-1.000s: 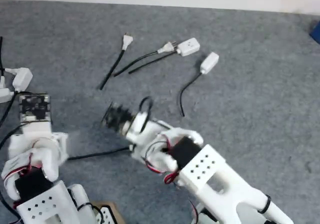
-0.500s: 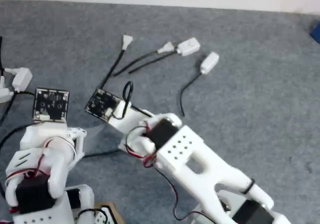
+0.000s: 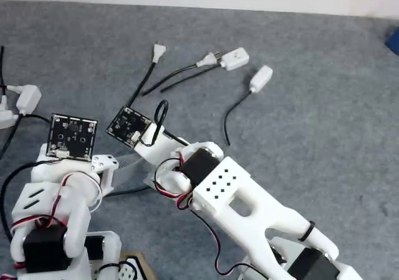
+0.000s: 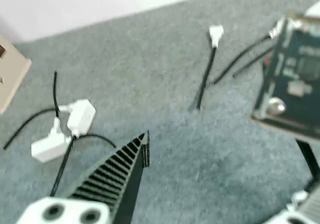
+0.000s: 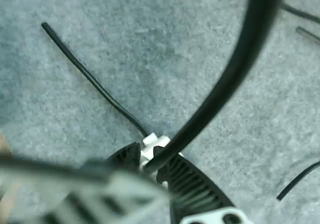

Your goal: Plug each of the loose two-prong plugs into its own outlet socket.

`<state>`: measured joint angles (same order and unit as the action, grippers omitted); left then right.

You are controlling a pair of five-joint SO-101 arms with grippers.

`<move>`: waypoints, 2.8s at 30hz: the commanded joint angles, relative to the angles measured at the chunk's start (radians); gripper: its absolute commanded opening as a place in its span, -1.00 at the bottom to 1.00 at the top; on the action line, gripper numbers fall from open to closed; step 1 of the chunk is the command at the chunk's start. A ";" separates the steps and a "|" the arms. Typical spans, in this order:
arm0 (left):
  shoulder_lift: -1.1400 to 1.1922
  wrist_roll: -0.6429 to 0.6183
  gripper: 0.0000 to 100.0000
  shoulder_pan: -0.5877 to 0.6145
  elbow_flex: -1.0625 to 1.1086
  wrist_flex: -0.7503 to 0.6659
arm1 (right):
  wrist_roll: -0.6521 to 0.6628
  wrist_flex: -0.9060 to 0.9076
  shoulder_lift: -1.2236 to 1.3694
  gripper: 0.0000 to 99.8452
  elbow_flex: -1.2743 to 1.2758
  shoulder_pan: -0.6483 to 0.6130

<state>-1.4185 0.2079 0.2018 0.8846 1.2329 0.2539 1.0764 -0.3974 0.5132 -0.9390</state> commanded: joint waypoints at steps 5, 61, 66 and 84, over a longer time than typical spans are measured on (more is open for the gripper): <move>0.013 -0.037 -0.02 -0.005 0.182 -0.281 | -0.020 0.062 -0.143 -0.99 -0.019 -0.105; 0.314 -0.124 -0.02 -0.257 0.058 -0.149 | -0.856 -0.397 -0.259 -0.99 0.202 0.283; 0.429 -0.124 -0.02 -0.257 0.010 -0.150 | -0.859 -0.398 -0.162 -0.99 0.197 0.249; 0.619 -0.115 -0.02 -0.237 -0.005 -0.285 | -0.779 -0.120 -0.137 -0.99 0.010 0.249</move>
<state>-0.8017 0.0944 -0.0483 0.9183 0.9689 -0.5623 0.8815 -0.5247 0.6206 -0.6859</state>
